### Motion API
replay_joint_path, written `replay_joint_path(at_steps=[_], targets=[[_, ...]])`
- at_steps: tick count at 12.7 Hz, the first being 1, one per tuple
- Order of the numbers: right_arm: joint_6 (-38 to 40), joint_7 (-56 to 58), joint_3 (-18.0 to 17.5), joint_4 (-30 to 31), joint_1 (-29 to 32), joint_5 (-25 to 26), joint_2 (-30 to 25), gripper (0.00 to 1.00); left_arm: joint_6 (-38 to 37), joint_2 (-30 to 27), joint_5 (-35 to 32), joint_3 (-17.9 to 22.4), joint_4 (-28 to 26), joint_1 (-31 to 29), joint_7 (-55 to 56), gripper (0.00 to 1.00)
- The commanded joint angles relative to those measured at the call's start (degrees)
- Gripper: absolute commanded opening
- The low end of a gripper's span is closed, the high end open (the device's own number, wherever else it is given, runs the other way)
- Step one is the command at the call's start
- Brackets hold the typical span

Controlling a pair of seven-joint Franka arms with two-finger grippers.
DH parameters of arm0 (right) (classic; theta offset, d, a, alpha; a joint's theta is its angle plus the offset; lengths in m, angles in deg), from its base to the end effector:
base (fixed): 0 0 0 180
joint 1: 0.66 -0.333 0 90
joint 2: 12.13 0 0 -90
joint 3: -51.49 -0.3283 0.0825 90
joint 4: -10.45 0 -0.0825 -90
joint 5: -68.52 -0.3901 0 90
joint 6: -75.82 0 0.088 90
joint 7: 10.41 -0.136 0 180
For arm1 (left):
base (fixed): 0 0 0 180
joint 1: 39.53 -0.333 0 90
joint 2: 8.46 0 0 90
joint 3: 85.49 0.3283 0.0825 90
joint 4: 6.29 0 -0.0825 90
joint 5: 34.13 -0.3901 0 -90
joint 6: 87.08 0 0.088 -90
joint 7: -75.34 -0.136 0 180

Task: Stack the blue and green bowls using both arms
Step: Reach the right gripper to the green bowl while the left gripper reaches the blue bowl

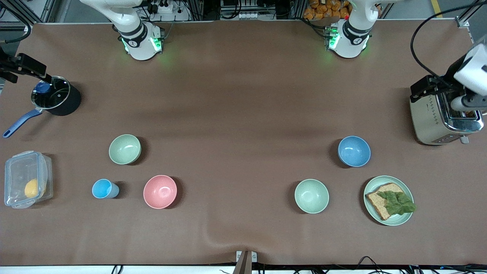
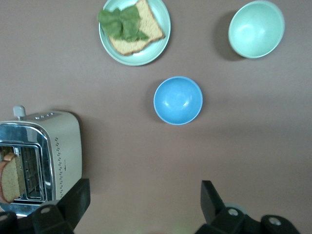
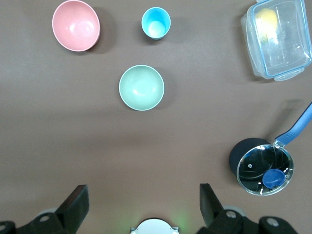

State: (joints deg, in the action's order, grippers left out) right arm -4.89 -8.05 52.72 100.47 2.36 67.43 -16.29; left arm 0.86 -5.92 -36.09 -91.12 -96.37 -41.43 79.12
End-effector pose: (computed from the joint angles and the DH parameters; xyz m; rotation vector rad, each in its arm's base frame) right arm 0.5158 -0.0359 0.6335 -3.1126 0.0477 0.1380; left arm 0.5662 -0.0310 0.5794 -3.1040 -0.0010 0.1232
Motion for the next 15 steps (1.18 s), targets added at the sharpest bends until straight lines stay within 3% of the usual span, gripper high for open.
replay_joint_path(at_steps=[1,4,5,8,11,15], targets=[[-1.89,-1.04,0.17,1.82,-0.74,0.65,0.20,1.00,3.17,8.42,-1.03,-0.09,-2.53,-0.47,-0.02,1.00],[-5.40,-0.95,0.26,5.68,-0.47,0.56,0.46,1.00,24.40,11.08,-0.95,-0.35,-17.37,-3.81,0.26,1.00],[-6.55,-0.95,0.26,7.00,-0.47,0.56,1.34,1.00,28.47,12.48,-0.94,-0.35,-19.94,-3.81,0.43,1.00],[-9.44,-0.87,0.26,7.10,-0.21,0.38,8.79,1.00,29.57,15.03,-0.94,-0.70,-21.10,-3.11,5.61,1.00],[-15.24,-0.16,0.17,7.19,0.05,-0.14,19.68,1.00,33.51,18.37,-0.94,-0.70,-22.59,-3.11,5.79,1.00],[-22.37,0.10,0.08,7.19,-0.30,-0.14,28.66,1.00,38.61,21.01,-0.24,-0.87,-23.65,-2.67,10.18,1.00]])
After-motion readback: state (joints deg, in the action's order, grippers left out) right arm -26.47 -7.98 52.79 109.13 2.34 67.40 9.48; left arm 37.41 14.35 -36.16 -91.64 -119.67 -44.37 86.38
